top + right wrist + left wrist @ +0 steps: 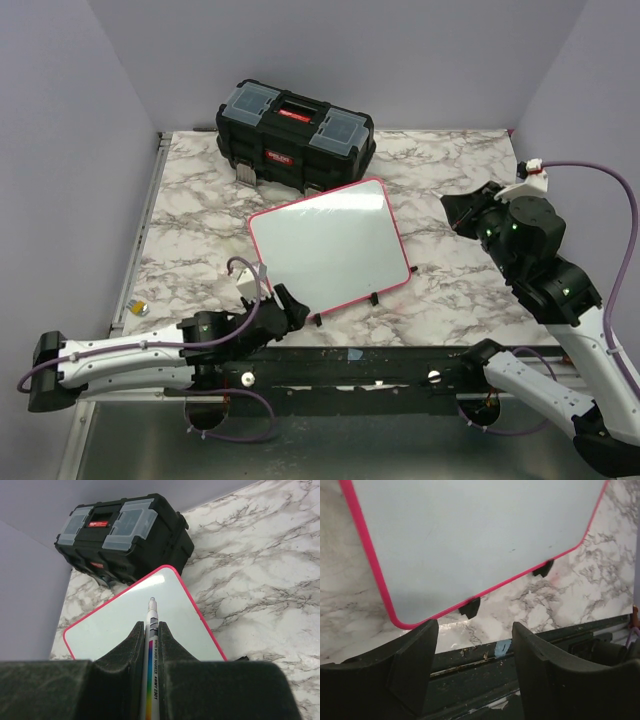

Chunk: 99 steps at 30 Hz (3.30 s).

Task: Write a sentence on the whiteboard
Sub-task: Move the whiteboard to the center of the board, then pick up the whiteboard from the whiteboard stand.

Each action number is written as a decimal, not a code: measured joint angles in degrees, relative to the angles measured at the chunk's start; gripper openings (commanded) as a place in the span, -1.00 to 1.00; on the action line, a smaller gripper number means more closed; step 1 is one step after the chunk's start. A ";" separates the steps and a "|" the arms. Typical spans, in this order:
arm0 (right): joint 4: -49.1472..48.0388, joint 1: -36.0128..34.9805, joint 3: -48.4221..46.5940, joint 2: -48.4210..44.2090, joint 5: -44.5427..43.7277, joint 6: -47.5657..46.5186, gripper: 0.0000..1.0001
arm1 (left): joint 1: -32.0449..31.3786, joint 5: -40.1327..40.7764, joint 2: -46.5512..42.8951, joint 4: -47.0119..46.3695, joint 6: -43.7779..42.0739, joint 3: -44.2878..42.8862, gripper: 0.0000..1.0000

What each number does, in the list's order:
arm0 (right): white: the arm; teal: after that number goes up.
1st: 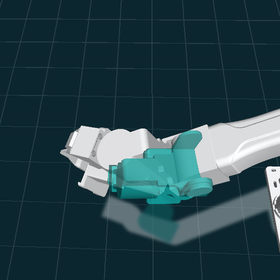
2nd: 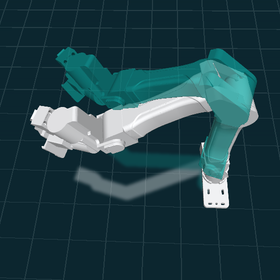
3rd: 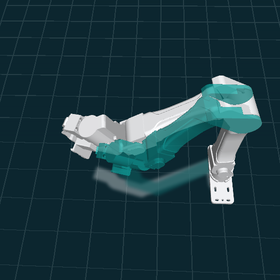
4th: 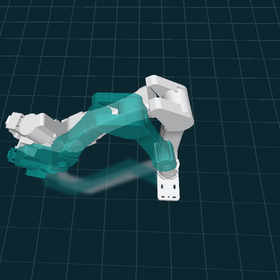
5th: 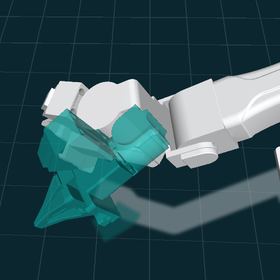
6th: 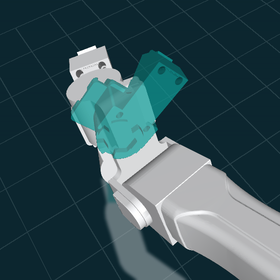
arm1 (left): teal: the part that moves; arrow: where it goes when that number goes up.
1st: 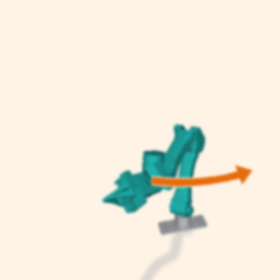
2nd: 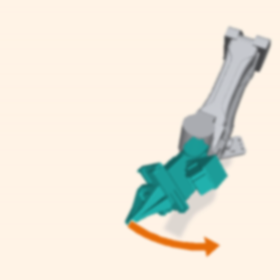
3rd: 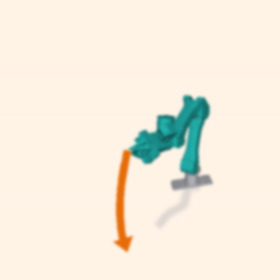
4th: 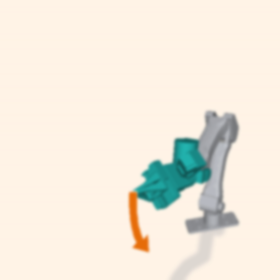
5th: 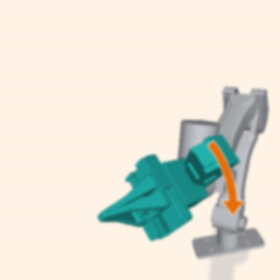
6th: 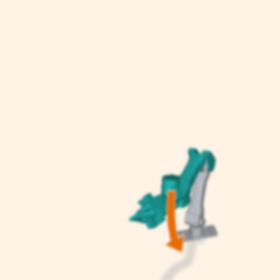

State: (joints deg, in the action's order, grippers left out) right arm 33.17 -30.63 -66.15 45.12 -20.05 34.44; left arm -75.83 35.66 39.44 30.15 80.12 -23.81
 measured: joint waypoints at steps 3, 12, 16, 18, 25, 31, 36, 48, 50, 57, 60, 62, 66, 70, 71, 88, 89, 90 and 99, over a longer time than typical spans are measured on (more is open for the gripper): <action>-0.04 0.00 0.48 0.00 0.04 -0.09 -0.99 | -0.04 1.60 -3.85 2.25 -7.78 -5.07 0.28; -0.11 0.00 1.09 0.02 1.01 -1.05 -0.99 | 8.04 -0.52 -6.69 2.23 -37.73 -17.14 0.28; -0.11 0.00 1.14 0.15 2.14 -1.27 -0.99 | 19.76 -6.64 1.90 2.86 -49.24 -24.30 0.30; -0.09 0.00 1.14 0.33 2.95 -1.57 -0.99 | 23.08 -9.07 5.11 3.04 -53.22 -27.04 0.31; -0.02 0.00 1.14 1.77 6.43 -3.02 -0.99 | 44.17 -29.07 15.15 2.64 -66.29 -37.18 0.38; 0.04 0.00 1.14 3.34 10.54 -4.24 -0.99 | 54.31 -49.81 22.75 1.11 -72.57 -42.32 0.34; 0.11 0.00 1.11 3.67 14.12 -5.53 -0.99 | 62.49 -61.96 29.77 0.44 -74.36 -44.22 0.31; -0.04 0.00 2.54 3.32 20.09 -5.97 -0.99 | 68.22 -80.32 53.72 9.79 -79.91 -63.89 0.03; -0.04 0.00 2.58 3.21 20.37 -5.99 -0.99 | 68.39 -81.61 55.63 10.45 -79.91 -63.89 0.02; -0.04 0.00 2.58 2.80 20.46 -5.97 -0.99 | 68.61 -83.87 58.99 12.04 -79.93 -63.78 -0.04; -0.04 0.00 2.58 2.60 20.70 -5.95 -0.99 | 68.59 -85.11 59.06 12.48 -79.93 -63.76 -0.09; -0.04 0.00 2.58 2.47 20.87 -5.95 -0.99 | 68.59 -86.16 59.08 12.52 -79.93 -63.76 -0.08; -0.02 0.00 2.58 2.16 21.03 -5.95 -0.99 | 68.59 -87.38 59.91 12.68 -79.95 -63.76 -0.06; 0.00 0.00 2.58 1.62 21.05 -5.95 -0.99 | 68.70 -88.24 61.66 12.57 -80.19 -63.76 -0.04; 0.00 0.00 2.58 1.51 21.05 -5.95 -0.99 | 68.76 -88.26 61.88 12.76 -80.26 -63.76 -0.04; 0.31 0.00 2.58 0.68 21.14 -6.01 -0.99 | 68.46 -88.30 64.63 15.41 -81.46 -63.76 -0.41; 0.42 0.00 2.58 0.61 21.14 -6.01 -0.99 | 68.46 -88.30 64.63 15.39 -81.59 -63.71 -0.46; 0.48 0.00 2.58 0.55 21.14 -6.03 -0.99 | 68.46 -88.30 64.63 15.41 -81.61 -63.69 -0.50; 1.01 0.00 2.60 0.17 22.05 -6.03 -0.99 | 68.00 -91.41 64.02 15.26 -81.15 -62.79 -0.84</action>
State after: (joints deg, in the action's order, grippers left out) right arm 34.17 -30.63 -63.55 45.30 2.00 28.40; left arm -7.84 -55.75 103.46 45.41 -1.04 -86.61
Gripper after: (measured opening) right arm 0.126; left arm 0.198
